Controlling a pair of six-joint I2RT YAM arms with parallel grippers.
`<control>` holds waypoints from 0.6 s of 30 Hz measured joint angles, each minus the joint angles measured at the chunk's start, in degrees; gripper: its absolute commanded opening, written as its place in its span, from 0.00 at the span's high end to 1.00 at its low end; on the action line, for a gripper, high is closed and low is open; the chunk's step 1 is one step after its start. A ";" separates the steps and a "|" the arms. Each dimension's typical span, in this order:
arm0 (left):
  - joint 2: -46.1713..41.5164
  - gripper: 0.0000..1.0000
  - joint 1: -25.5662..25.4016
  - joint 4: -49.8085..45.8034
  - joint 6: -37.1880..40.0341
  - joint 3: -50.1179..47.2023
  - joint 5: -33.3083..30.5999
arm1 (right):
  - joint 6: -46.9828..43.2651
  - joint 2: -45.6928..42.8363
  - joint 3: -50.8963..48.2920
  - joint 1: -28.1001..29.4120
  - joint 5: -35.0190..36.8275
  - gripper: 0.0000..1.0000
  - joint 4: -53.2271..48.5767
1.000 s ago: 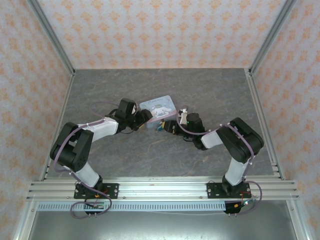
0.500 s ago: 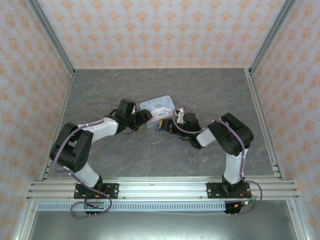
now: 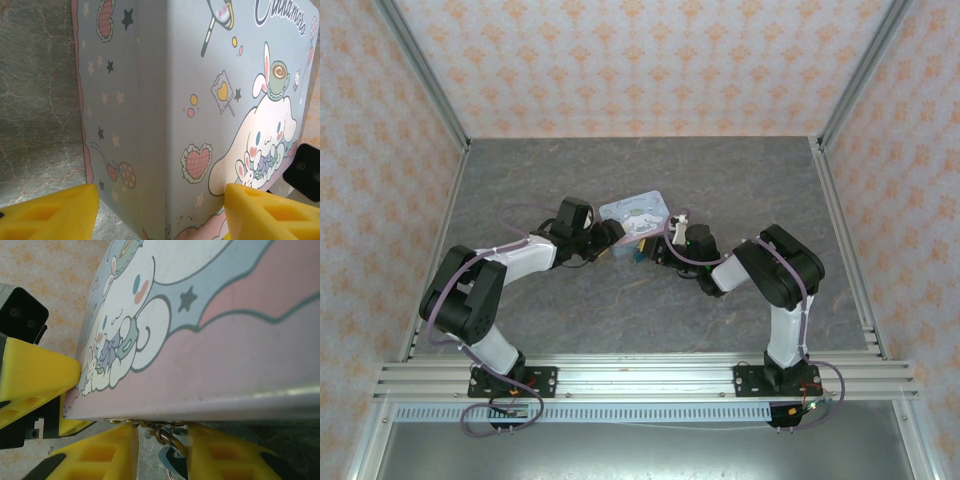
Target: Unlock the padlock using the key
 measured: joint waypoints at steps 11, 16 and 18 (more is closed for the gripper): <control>0.00 0.34 0.00 0.02 0.00 0.00 0.00 | 0.07 0.02 -0.28 -0.04 0.26 0.89 -0.52; 0.00 0.34 0.00 0.04 -0.02 0.00 -0.02 | 0.00 0.00 -0.42 -0.04 0.24 0.95 -0.50; 0.00 0.34 0.00 0.02 -0.17 0.00 -0.02 | 0.02 -0.04 -0.55 -0.04 0.24 0.93 -0.48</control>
